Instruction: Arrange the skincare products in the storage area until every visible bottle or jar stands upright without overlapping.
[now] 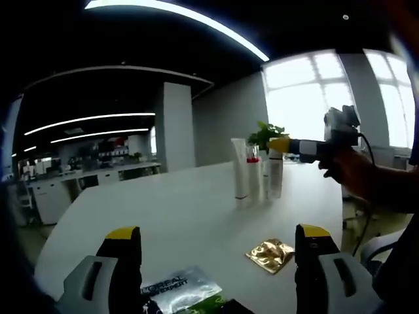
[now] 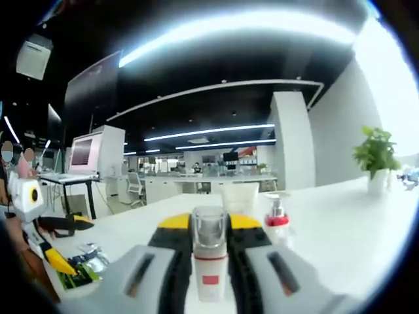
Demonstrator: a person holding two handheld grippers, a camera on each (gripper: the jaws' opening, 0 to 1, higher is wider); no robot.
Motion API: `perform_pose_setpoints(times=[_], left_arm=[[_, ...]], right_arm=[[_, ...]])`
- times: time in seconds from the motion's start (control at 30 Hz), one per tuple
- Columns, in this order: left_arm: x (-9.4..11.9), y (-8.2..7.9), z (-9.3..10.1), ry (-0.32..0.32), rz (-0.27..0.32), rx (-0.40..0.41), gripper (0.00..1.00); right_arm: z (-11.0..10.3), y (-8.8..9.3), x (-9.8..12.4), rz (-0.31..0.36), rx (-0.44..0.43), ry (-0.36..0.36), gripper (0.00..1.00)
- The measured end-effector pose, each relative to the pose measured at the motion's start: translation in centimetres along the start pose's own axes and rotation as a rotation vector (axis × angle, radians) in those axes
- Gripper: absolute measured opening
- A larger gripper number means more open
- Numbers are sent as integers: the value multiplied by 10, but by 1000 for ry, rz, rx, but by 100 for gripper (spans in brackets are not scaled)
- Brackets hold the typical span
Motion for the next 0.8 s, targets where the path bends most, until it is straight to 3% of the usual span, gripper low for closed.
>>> perform_pose_setpoints(times=[0.27, 0.8], left_arm=[[-1, 5, -3, -8, -3, -44, 99], [-7, 9, -14, 39, -2, -21, 98]], right_arm=[[9, 8, -8, -20, 24, 36, 18], [20, 30, -24, -54, 18, 104, 18]])
Point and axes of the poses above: the point that each gripper's makers call its tool centre point, and the gripper's own axes: x roughly backward along the fingers, z roughly to its right, y roughly out of its underside, the point moved 7 cm from there along x, roughly backward along the fingers, and after that the axes turned 5 degrees about -y, right-handed, at the moved point
